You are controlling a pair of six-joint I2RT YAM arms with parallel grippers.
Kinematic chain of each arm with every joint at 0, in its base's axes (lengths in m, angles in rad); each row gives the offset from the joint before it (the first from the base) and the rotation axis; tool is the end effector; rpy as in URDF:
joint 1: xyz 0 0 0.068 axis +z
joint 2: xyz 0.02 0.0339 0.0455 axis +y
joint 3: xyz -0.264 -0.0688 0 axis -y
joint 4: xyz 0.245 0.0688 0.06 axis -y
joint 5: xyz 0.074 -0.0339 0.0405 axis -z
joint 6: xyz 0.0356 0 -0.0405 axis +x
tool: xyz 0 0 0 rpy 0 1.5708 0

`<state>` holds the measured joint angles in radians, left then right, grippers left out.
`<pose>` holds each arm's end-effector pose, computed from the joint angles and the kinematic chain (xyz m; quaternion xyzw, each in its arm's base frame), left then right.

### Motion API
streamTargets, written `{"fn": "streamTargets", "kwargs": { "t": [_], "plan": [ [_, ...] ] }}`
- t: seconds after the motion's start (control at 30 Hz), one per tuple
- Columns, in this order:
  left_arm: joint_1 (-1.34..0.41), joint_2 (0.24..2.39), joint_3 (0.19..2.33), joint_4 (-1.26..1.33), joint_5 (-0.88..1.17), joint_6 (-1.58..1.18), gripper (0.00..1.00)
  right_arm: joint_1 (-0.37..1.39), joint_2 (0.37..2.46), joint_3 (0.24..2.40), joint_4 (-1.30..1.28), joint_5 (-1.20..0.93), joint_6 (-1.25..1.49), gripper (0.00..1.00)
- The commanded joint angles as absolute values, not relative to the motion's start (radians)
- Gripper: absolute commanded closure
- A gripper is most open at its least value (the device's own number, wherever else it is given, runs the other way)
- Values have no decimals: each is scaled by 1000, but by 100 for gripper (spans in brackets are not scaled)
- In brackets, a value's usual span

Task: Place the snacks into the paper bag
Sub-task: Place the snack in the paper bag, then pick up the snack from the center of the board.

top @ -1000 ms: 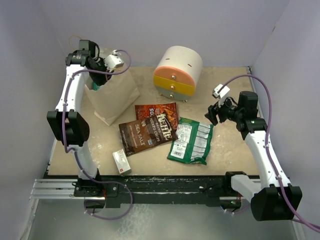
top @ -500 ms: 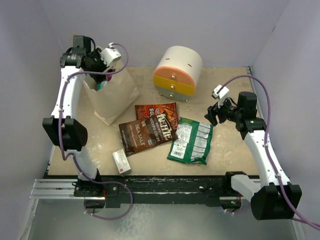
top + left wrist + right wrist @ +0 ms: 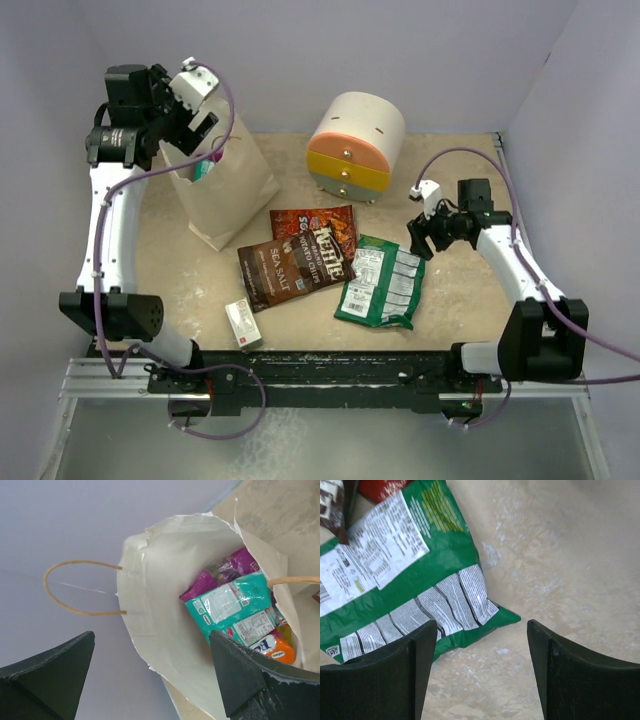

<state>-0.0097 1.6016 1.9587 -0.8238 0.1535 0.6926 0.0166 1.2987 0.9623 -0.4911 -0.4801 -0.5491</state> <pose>0.3341 -0.0087 0.4701 0.3298 0.7833 0.1136 0.5146 0.2713 0.0209 0.2658 -0.3355 0.8450 0.1209 0.3986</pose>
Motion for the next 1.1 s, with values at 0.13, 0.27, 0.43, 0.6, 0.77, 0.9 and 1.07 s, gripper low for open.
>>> {"fn": "streamTargets", "kwargs": {
  "t": [0.13,0.27,0.43,0.6,0.77,0.9,1.07],
  "plan": [
    [-3,1443,1908,-788,351,501,1,23,1429,1049,-601,-429,-610,21],
    [-6,1392,1882,-824,532,448,1,45,1500,1060,-580,-410,-615,20],
    [-31,1343,1838,-851,671,417,1,61,1622,1107,-593,-407,-649,21],
    [-153,1312,1751,-863,638,443,1,62,1679,1124,-626,-444,-684,38],
    [-240,1302,1678,-847,649,453,2,61,1661,1123,-674,-475,-719,67],
    [-249,1309,1656,-820,705,423,3,61,1617,1145,-721,-483,-738,92],
    [-265,1326,1625,-796,778,419,5,62,1550,1196,-784,-475,-765,100]
  ]
}}
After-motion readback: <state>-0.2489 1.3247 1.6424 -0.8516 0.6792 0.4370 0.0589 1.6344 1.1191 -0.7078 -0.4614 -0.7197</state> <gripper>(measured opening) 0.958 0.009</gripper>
